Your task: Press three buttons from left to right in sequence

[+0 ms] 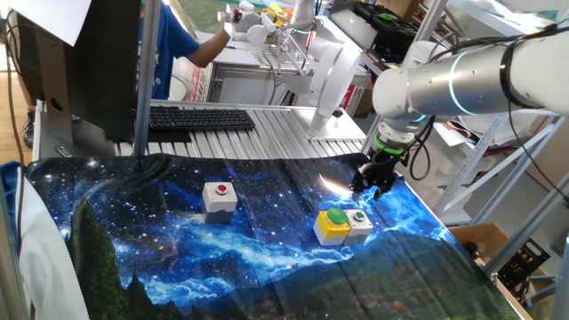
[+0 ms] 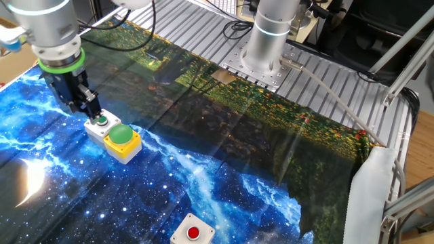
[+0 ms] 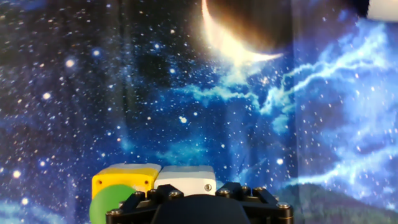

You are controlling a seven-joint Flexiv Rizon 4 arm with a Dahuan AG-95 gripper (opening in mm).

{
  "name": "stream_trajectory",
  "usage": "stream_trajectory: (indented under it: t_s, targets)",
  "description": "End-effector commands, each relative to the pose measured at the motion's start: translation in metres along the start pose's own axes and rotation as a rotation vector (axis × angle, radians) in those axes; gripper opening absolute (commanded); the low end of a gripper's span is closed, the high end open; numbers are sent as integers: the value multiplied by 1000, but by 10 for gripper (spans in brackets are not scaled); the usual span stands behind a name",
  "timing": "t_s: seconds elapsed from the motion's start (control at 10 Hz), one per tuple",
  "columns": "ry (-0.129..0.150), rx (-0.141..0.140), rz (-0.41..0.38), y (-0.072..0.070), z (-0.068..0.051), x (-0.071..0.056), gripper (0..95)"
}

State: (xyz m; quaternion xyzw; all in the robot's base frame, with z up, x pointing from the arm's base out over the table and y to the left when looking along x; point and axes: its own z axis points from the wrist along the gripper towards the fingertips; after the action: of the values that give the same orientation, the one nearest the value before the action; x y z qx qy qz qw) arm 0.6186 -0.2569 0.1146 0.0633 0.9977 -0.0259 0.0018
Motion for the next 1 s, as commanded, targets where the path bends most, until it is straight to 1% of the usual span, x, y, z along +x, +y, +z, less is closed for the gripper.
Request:
stream_trajectory:
  t_s: [0.1,0.3,0.4,0.7,0.8,1.0]
  targets:
    - [3,-10,-47,-5,4,-2,570]
    - [-8,-8,-44,-14,10,-1,570]
    - [-9,-1,-37,-17,13,1,570]
    - [-10,9,-16,-14,12,13,570]
    - [-10,8,-15,-13,11,17,570]
    - [-8,9,-18,-15,11,17,570]
